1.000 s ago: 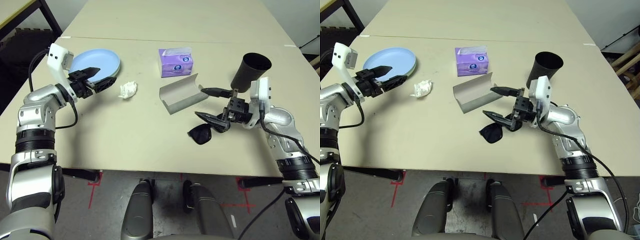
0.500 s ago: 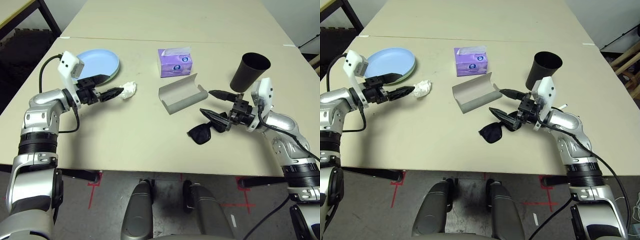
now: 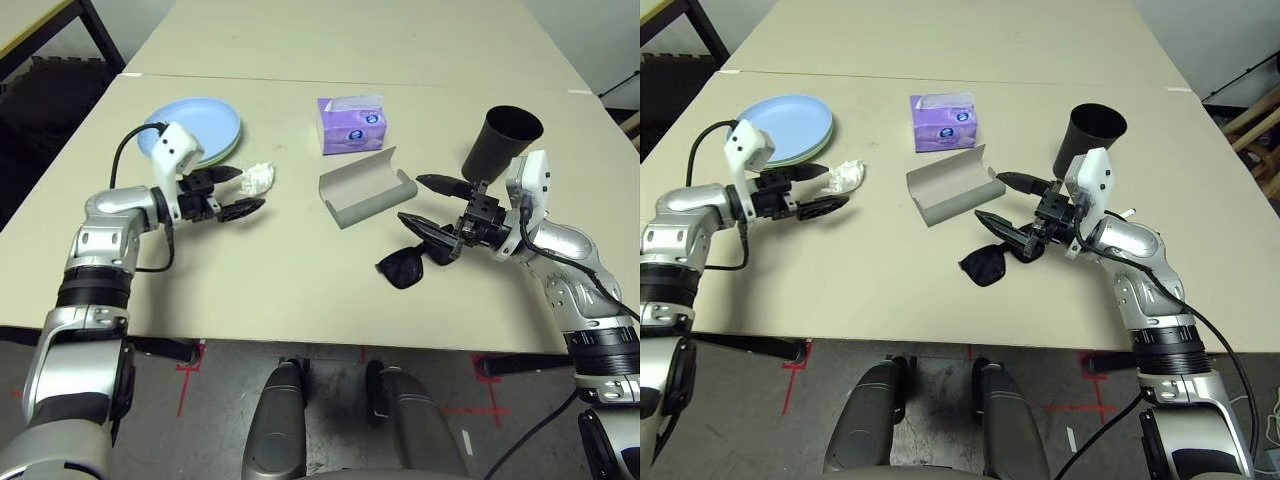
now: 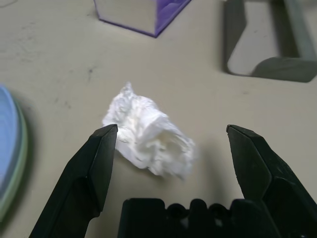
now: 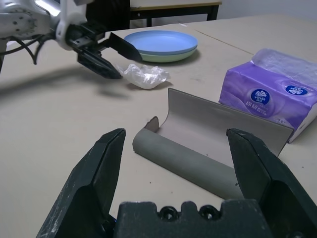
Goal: Organize and tidy the items on the table.
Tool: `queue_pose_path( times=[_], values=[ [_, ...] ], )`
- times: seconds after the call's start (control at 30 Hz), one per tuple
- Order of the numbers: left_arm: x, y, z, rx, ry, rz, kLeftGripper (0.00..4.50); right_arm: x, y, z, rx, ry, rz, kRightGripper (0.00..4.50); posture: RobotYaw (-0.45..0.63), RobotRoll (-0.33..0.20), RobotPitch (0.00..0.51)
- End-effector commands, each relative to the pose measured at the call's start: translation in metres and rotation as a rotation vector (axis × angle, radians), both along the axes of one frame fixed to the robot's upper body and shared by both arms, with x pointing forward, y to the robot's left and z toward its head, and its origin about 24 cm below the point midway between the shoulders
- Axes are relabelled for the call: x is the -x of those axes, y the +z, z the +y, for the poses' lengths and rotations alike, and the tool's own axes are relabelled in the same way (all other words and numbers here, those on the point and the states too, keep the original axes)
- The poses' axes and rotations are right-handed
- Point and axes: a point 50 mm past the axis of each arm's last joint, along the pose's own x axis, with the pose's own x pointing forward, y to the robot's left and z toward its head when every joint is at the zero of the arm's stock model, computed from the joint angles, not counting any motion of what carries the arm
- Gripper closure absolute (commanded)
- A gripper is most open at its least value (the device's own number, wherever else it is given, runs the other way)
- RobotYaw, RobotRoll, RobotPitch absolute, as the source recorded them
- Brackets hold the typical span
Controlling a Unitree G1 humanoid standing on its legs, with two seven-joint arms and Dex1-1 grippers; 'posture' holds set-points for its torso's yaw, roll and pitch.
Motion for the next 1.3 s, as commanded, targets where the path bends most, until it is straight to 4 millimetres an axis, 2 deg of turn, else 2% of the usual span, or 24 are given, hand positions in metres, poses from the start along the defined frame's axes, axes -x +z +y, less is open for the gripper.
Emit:
queue_pose_path(
  times=[0.03, 0.17, 0.27, 0.6, 0.87, 1.2, 1.3],
  values=[
    [-0.005, -0.008, -0.006, -0.028, -0.009, 0.011, 0.02, 0.002, 0.0, -0.001, -0.013, -0.002, 0.002, 0.0, 0.14, 0.0, 0.189],
    [-0.007, -0.008, -0.01, -0.012, -0.026, 0.015, 0.02, 0.004, 0.0, -0.002, -0.013, -0.007, 0.002, 0.0, 0.13, 0.0, 0.188],
    [-0.007, -0.008, -0.01, -0.007, -0.029, 0.021, 0.64, 0.004, 0.0, -0.002, -0.015, -0.01, 0.001, 0.0, 0.13, 0.0, 0.188],
    [-0.008, 0.002, -0.001, 0.009, -0.008, 0.019, 4.48, 0.005, -0.002, -0.001, -0.026, -0.01, 0.001, 0.0, 0.14, 0.0, 0.19],
    [-0.007, 0.009, 0.009, 0.006, 0.019, 0.02, 4.48, 0.003, -0.001, 0.001, -0.033, -0.008, -0.003, 0.0, 0.14, 0.0, 0.189],
    [-0.025, 0.072, 0.021, 0.136, 0.213, -0.234, 4.48, 0.003, 0.0, 0.003, -0.035, -0.005, -0.001, 0.0, 0.15, 0.0, 0.191],
    [-0.028, 0.081, 0.026, 0.154, 0.291, -0.291, 4.48, 0.003, 0.0, 0.004, -0.037, -0.003, -0.001, 0.0, 0.15, 0.0, 0.193]
  ],
)
